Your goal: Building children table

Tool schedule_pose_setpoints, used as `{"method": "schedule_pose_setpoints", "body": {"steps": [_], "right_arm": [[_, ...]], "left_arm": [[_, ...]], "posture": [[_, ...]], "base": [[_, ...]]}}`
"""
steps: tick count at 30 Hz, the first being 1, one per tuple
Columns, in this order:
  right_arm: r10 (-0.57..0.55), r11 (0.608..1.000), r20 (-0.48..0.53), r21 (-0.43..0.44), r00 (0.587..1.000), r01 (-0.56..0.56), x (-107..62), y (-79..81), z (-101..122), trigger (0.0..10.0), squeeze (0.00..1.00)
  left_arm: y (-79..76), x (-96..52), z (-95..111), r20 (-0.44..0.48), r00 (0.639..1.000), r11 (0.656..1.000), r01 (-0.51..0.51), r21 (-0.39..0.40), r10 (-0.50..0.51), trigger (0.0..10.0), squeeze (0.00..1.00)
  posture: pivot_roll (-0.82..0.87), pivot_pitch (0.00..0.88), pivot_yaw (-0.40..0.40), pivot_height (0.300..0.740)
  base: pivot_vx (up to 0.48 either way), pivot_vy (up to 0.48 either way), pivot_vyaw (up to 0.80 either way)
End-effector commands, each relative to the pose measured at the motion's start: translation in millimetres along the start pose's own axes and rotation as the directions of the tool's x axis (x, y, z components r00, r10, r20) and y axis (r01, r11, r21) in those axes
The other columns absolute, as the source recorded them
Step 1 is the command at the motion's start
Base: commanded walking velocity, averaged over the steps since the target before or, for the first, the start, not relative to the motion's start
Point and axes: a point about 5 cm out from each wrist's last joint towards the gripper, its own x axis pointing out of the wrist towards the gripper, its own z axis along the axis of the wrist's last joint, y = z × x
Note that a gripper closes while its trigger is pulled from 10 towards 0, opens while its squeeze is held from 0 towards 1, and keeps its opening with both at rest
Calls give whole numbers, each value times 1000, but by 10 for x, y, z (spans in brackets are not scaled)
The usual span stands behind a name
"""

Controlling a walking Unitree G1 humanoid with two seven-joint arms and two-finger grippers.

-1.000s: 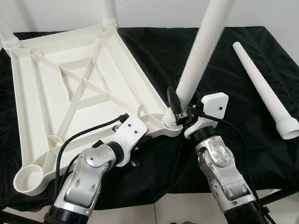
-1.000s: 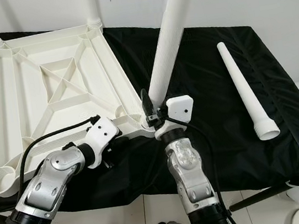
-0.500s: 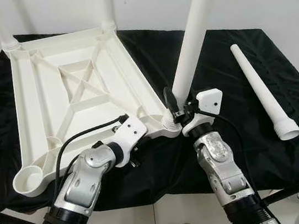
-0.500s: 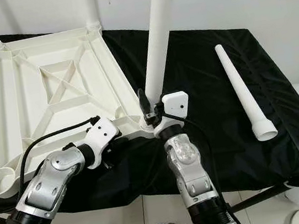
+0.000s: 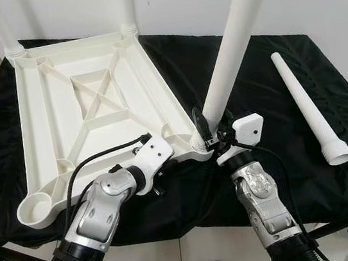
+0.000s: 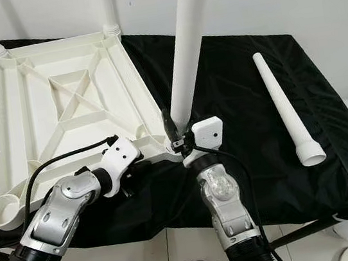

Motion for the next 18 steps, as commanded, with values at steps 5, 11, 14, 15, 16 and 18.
{"method": "schedule_pose_setpoints", "body": {"steps": [5, 11, 14, 15, 16, 18], "right_arm": [[-101, 995, -239, -10, 966, 102, -356, -304, -418, 10000, 0], [-115, 991, -305, 27, 945, 130, -276, -468, -467, 10000, 0], [-93, 994, -307, 33, 947, 108, -187, -514, -456, 10000, 0], [-93, 994, -307, 33, 947, 108, -187, -514, -456, 10000, 0], [-82, 995, -308, 28, 948, 95, -167, -520, -454, 10000, 0], [-75, 996, -314, 32, 947, 89, -144, -532, -458, 10000, 0]], "left_arm": [[71, -56, 2, -2, 999, 999, -40, 5, 40, 10000, 0], [81, -55, 10, -2, 999, 999, -38, 8, 38, 10000, 0], [85, -53, 16, -1, 999, 999, -38, 9, 38, 10000, 0], [85, -53, 16, -1, 999, 999, -38, 9, 38, 10000, 0], [85, -53, 17, -1, 999, 999, -38, 9, 38, 10000, 0], [85, -53, 17, -1, 999, 999, -38, 12, 38, 10000, 0]], "posture": [[87, 74, -76, 740], [85, 72, -71, 740], [85, 72, -70, 740], [85, 72, -70, 740], [85, 72, -70, 740], [87, 72, -71, 740]], "base": [[0, 0, 0], [0, 0, 0], [0, 0, 0], [0, 0, 0], [0, 0, 0], [0, 0, 0]]}}
